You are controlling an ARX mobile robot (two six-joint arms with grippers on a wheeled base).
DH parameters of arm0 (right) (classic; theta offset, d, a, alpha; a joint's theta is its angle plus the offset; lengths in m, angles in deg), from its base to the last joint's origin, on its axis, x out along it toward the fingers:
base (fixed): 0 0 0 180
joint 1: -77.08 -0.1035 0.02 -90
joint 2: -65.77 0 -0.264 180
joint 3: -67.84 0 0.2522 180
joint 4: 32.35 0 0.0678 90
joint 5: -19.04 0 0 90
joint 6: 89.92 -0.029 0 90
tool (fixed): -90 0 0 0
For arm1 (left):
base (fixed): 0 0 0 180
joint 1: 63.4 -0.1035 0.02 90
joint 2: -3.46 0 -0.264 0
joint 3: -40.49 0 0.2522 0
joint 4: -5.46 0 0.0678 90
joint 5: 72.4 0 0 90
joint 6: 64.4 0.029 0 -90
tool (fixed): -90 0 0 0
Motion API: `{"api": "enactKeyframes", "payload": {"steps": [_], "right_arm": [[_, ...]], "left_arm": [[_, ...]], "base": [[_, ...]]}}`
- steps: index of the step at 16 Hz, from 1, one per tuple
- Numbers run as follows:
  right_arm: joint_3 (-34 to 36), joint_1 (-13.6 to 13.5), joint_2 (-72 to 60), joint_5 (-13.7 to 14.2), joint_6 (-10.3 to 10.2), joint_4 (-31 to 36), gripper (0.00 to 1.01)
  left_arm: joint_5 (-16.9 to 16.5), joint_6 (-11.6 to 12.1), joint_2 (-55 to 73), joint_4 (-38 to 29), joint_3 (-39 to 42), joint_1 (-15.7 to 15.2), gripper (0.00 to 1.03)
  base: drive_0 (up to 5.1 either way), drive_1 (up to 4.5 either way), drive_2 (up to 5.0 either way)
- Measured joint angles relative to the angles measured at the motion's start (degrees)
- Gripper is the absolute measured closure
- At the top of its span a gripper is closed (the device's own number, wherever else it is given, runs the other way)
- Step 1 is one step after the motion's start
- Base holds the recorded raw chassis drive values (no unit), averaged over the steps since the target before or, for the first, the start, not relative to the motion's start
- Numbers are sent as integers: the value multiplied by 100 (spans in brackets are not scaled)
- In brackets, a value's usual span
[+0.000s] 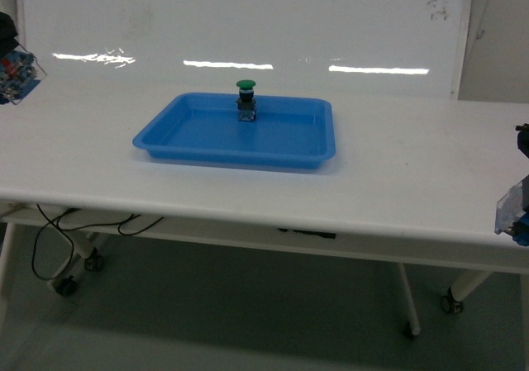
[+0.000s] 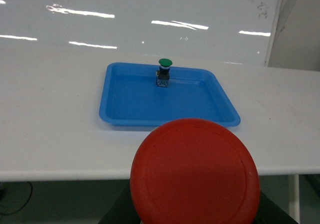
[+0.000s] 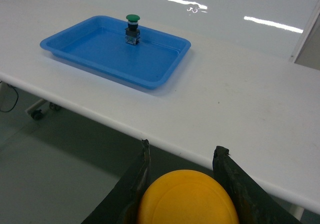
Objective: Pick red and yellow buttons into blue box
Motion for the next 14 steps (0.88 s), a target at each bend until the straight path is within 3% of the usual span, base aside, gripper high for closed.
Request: {"api": "enactKeyframes", "payload": {"steps": [12, 14], "right_arm": [[0, -13, -11, 15, 0, -15, 69], [0, -13, -11, 15, 0, -15, 69]], "left_arm": [[-20, 0, -7, 7, 0, 20, 79], [-22, 0, 2, 4, 0, 24, 79]], "base": [[0, -429, 428], [461, -221, -221]]}}
